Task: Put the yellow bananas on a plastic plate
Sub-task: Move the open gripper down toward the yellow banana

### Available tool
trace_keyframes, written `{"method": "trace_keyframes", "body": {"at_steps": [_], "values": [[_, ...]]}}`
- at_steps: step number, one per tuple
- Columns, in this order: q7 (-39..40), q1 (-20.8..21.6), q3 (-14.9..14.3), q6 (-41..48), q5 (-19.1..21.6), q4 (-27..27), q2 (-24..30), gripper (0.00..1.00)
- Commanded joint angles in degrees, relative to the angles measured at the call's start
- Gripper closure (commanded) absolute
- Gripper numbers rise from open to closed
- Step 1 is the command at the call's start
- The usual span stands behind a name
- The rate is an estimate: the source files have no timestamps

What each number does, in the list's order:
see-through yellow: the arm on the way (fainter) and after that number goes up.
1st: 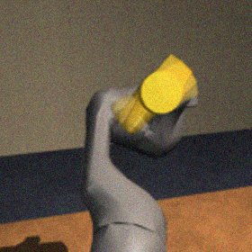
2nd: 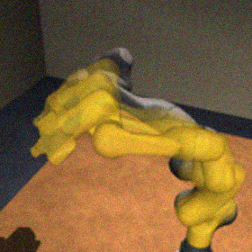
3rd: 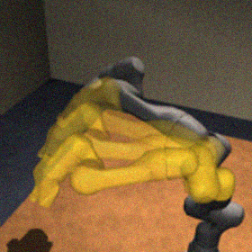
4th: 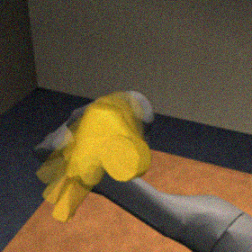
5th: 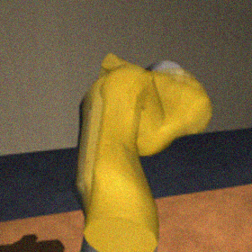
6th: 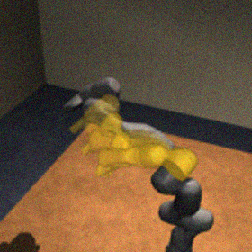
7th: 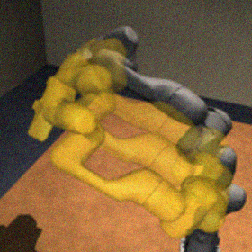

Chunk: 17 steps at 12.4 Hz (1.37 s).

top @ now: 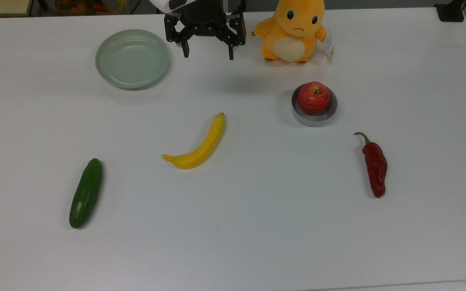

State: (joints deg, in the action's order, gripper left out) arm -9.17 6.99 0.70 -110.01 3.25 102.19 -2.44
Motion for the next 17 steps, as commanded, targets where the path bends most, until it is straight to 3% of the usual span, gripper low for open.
{"method": "trace_keyframes", "body": {"at_steps": [1, 11, 17], "values": [[2.1, 0.0, -0.2, 0.9, 1.1, 1.6, 1.9, 0.0], [0.8, -1.6, -0.2, -2.0, 0.6, 1.6, -0.6, 0.0], [-23.2, -3.0, 1.0, -12.3, -1.3, -0.2, -11.1, 0.0]]}}
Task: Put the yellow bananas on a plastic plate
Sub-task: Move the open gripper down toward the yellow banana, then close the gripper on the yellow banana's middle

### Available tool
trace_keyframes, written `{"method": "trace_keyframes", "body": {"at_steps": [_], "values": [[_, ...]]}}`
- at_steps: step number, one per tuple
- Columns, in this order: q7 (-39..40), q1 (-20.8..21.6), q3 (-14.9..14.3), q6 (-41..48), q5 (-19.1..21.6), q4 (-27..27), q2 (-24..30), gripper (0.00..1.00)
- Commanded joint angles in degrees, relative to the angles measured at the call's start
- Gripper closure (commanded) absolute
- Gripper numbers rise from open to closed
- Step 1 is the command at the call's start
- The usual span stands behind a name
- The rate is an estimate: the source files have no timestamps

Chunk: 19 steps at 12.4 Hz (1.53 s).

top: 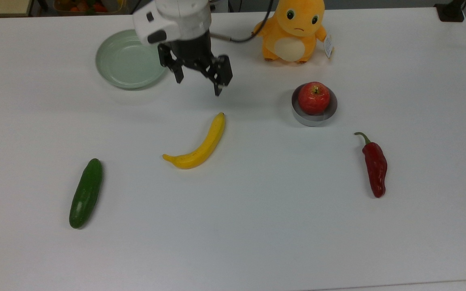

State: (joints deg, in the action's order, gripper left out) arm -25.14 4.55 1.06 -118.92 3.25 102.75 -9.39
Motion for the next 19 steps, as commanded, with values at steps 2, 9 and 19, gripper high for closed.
{"method": "trace_keyframes", "body": {"at_steps": [2, 9, 19], "values": [[-11.3, -0.4, 0.6, -7.3, -4.4, -0.7, -7.2, 0.0], [-15.2, 0.3, 0.6, -12.8, -7.4, -1.9, -13.6, 0.0], [-18.3, 1.8, 1.6, -13.2, -12.6, -3.4, -17.6, 0.17]]}}
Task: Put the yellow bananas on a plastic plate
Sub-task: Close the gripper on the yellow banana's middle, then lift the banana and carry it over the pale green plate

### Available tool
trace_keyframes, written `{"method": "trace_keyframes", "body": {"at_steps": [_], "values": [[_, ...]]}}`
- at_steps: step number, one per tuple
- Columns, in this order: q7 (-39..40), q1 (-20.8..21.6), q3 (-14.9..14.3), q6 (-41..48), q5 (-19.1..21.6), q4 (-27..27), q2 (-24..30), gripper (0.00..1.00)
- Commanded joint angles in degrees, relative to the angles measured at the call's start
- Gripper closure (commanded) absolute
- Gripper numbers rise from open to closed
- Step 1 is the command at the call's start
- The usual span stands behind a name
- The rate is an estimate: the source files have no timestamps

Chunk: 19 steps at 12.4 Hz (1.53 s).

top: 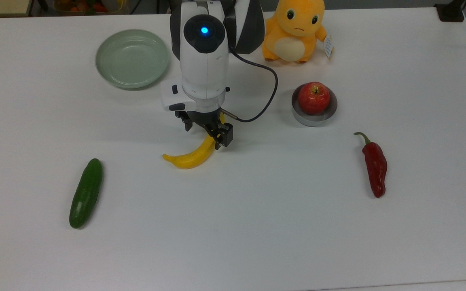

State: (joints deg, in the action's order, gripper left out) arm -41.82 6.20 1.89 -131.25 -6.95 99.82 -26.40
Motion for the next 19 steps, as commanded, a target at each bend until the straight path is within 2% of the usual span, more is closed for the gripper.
{"method": "trace_keyframes", "body": {"at_steps": [1, 2, 3, 5, 12, 14, 16, 19], "values": [[-1.6, 0.2, 1.1, -0.8, -4.3, -0.5, -0.8, 0.42], [-2.2, 0.2, 1.5, -0.8, -5.0, -0.5, -0.8, 0.64], [-2.5, 0.1, 1.5, -0.8, -5.1, -0.5, -0.8, 0.77], [-2.4, 0.1, 1.5, -0.8, -5.2, -0.5, -0.8, 0.81], [-2.2, -1.6, 1.5, -0.6, -5.8, -2.4, -0.2, 0.82], [-0.2, -3.1, 1.5, 0.1, -5.7, -1.2, 3.0, 0.82], [3.3, -4.3, 1.6, 0.5, -5.3, 2.3, 7.7, 0.82], [8.8, -5.3, 1.6, 8.4, -4.6, 3.7, 11.9, 0.81]]}}
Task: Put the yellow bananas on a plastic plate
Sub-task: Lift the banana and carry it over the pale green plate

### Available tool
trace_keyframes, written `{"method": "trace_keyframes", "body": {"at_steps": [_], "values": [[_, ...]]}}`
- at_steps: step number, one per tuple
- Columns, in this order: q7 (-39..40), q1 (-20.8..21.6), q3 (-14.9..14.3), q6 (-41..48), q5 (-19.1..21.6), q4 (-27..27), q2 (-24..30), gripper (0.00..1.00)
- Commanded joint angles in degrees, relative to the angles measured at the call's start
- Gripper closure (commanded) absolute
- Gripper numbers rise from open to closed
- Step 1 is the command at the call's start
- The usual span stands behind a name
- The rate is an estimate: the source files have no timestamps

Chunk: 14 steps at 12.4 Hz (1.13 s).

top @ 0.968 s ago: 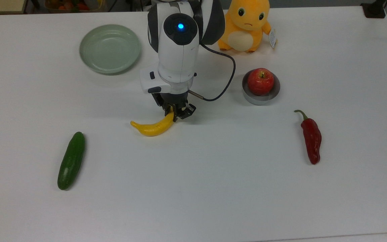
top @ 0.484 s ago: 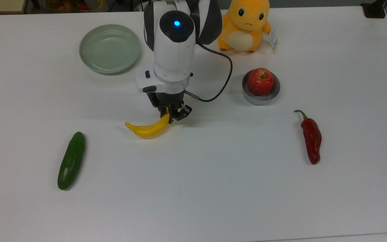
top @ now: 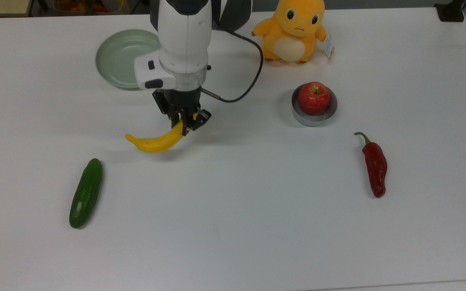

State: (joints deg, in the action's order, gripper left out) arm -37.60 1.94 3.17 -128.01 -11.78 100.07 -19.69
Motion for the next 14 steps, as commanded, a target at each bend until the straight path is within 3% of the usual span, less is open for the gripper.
{"method": "trace_keyframes", "body": {"at_steps": [1, 5, 10, 14], "values": [[7.1, -1.4, 0.3, 7.9, 0.8, 3.7, 6.5, 0.82], [17.7, -4.7, 0.4, 7.8, 3.2, 14.9, 17.6, 0.81], [27.1, -7.9, 0.3, 7.4, 3.3, 26.7, 28.2, 0.81], [30.9, -10.2, -0.2, 8.2, 3.3, 30.8, 29.9, 0.81]]}}
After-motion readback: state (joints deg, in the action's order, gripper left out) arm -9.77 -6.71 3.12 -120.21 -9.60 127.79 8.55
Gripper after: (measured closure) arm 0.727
